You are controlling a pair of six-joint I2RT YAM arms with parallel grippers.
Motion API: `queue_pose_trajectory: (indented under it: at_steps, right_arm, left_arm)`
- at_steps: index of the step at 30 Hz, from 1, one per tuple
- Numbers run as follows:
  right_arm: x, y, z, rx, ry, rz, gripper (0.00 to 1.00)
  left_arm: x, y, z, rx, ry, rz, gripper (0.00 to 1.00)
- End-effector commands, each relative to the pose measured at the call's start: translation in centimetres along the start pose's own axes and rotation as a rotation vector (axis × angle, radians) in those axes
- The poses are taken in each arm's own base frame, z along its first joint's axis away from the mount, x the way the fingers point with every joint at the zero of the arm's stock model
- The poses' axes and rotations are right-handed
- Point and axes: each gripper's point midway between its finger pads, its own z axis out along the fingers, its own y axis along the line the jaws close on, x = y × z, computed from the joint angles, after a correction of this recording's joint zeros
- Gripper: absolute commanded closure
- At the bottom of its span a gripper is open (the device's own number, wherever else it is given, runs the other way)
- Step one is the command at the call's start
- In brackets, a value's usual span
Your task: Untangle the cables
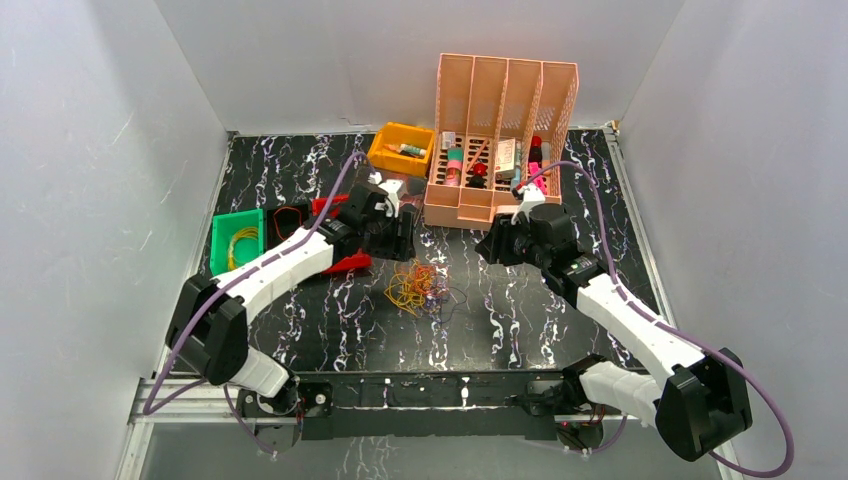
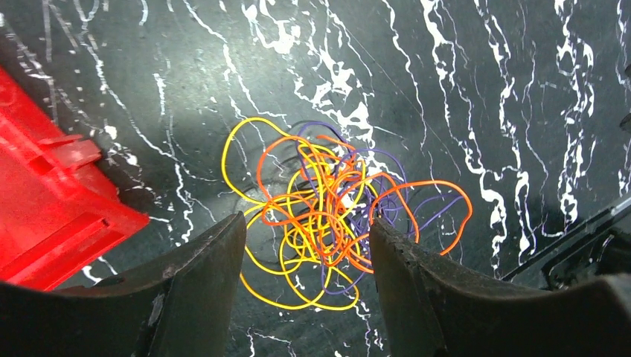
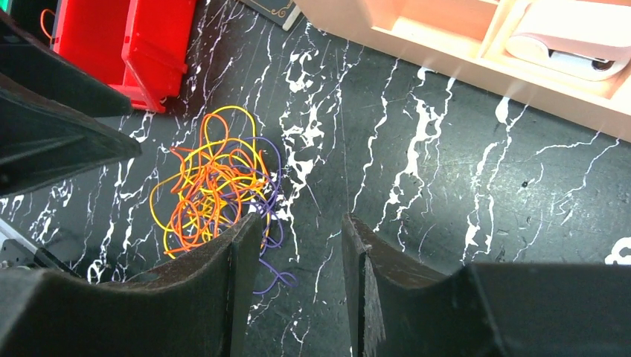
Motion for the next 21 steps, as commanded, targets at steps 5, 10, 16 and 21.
queue_pose_trajectory:
  at_steps: [5,10,16,21]
  right_arm:
    - [-0.2,0.9,0.1,-0.054,-0.017,-0.005,0.48]
    - [0.2,0.9,0.1,-0.06,-0.006,0.003,0.47]
    - [0.9,2.4,0.2,-0.148,0.019,0.052,0.48]
    - [2.0,5.6,1.0,-0.312,0.05,0.116,0.49]
  left_arm:
    - [-0.4,-2.9,0.1,0.13,0.019,0.108,0.4]
    - [-0.7,-4.3,0.5,0.171,0.007,0.153,0.4]
    - [-1.0,-5.1,1.4,0.156,-0.009,0.19,0.42]
    - [-1.8,-3.8,0.7,0.078,-0.077,0.172,0.42]
